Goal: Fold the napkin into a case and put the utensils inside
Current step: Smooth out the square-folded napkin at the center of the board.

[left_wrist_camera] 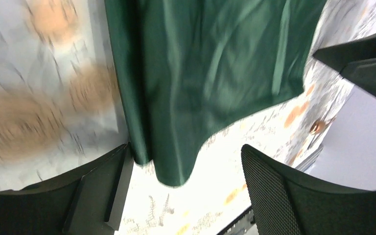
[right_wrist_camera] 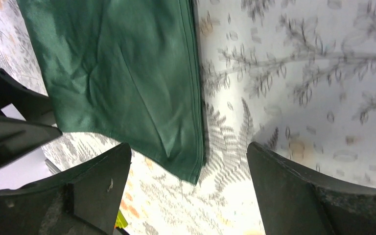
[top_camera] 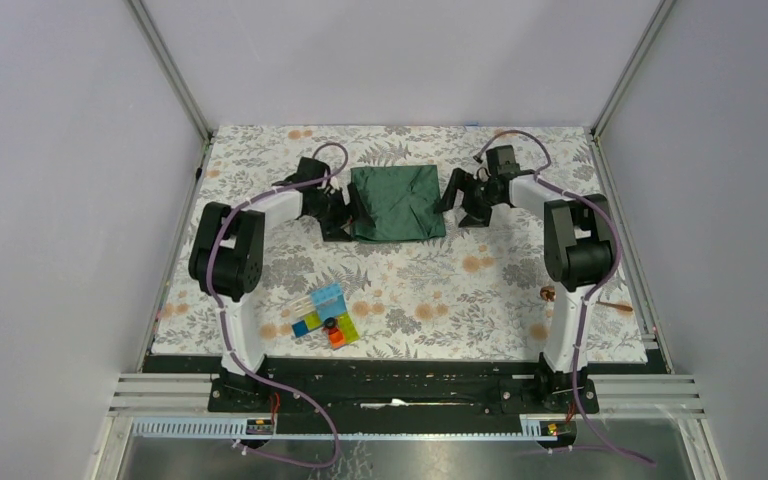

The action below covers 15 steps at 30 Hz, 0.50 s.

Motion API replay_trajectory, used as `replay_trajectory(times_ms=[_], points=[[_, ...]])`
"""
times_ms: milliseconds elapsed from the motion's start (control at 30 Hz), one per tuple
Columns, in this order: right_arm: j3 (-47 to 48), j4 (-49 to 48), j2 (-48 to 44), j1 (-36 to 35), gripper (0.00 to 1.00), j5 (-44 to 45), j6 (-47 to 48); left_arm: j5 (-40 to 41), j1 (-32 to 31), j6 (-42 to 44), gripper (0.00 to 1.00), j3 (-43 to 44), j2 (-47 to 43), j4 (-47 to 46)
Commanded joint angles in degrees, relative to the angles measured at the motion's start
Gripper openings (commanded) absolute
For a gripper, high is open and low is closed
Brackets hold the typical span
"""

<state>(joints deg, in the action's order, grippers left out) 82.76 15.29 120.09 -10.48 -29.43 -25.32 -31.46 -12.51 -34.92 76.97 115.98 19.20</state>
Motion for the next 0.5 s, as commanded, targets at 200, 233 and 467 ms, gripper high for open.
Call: replay_trajectory(times_ms=[200, 233, 467], points=[[-13.26, -5.15, -9.15, -0.14, 0.88, -4.91, -9.88, 4.67, 1.17, -1.01, 0.88, -10.06, -12.80, 4.72], [-15.35, -8.32, -9.59, -0.15, 0.86, -6.06, -12.80, 3.14, 1.13, -2.73, 0.85, -11.69, -13.38, 2.99], [-24.99, -23.82, -10.53, -0.07, 0.75, -5.46, -27.04, -0.25, 1.16, -11.74, 0.62, -17.96, -14.59, -8.53]])
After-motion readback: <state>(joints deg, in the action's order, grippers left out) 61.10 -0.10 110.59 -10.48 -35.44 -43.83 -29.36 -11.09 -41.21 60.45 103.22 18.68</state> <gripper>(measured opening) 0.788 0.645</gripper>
